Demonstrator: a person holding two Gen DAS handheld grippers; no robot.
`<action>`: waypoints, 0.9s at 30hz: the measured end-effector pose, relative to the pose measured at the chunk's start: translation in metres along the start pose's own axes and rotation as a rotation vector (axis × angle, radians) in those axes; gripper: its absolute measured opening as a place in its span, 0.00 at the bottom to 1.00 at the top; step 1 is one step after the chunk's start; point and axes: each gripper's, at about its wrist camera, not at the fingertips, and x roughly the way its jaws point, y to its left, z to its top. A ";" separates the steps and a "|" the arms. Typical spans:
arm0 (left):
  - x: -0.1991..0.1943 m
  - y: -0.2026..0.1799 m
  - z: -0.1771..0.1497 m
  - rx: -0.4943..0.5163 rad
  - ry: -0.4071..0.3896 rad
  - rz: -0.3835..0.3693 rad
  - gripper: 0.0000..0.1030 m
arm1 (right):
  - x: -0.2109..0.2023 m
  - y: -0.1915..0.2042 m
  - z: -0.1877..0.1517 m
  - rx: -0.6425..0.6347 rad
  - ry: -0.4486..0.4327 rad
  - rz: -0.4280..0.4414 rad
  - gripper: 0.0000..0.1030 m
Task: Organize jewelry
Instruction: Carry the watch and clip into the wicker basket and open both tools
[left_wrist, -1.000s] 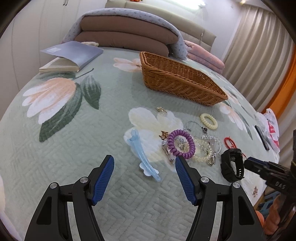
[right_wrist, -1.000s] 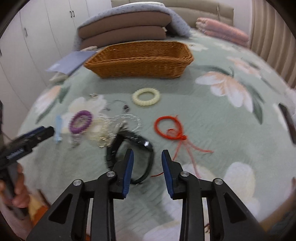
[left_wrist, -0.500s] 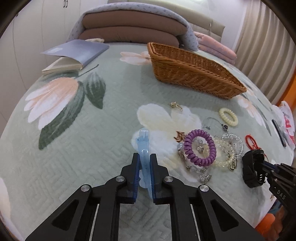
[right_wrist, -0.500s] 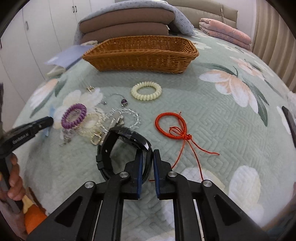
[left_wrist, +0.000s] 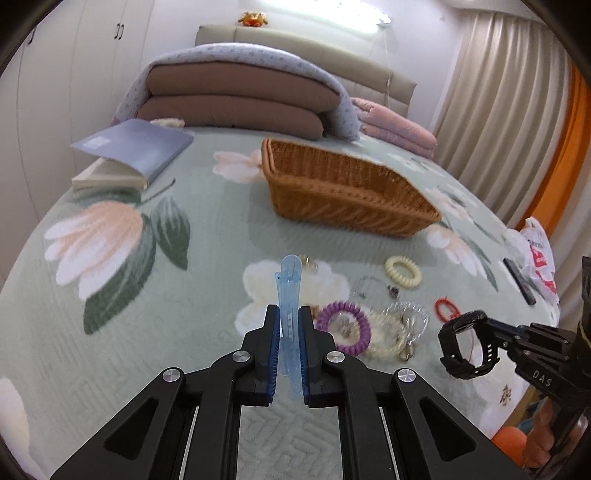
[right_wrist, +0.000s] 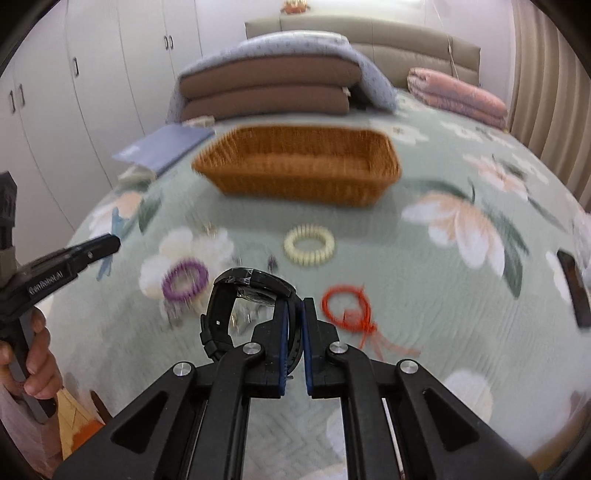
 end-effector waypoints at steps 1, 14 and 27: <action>-0.002 -0.001 0.005 0.005 -0.009 0.001 0.09 | -0.002 0.000 0.008 -0.002 -0.015 -0.004 0.08; 0.023 -0.033 0.115 0.044 -0.053 -0.123 0.09 | 0.046 -0.057 0.133 0.127 -0.131 -0.034 0.08; 0.188 -0.051 0.166 0.015 0.237 -0.198 0.09 | 0.180 -0.086 0.163 0.141 0.094 -0.081 0.10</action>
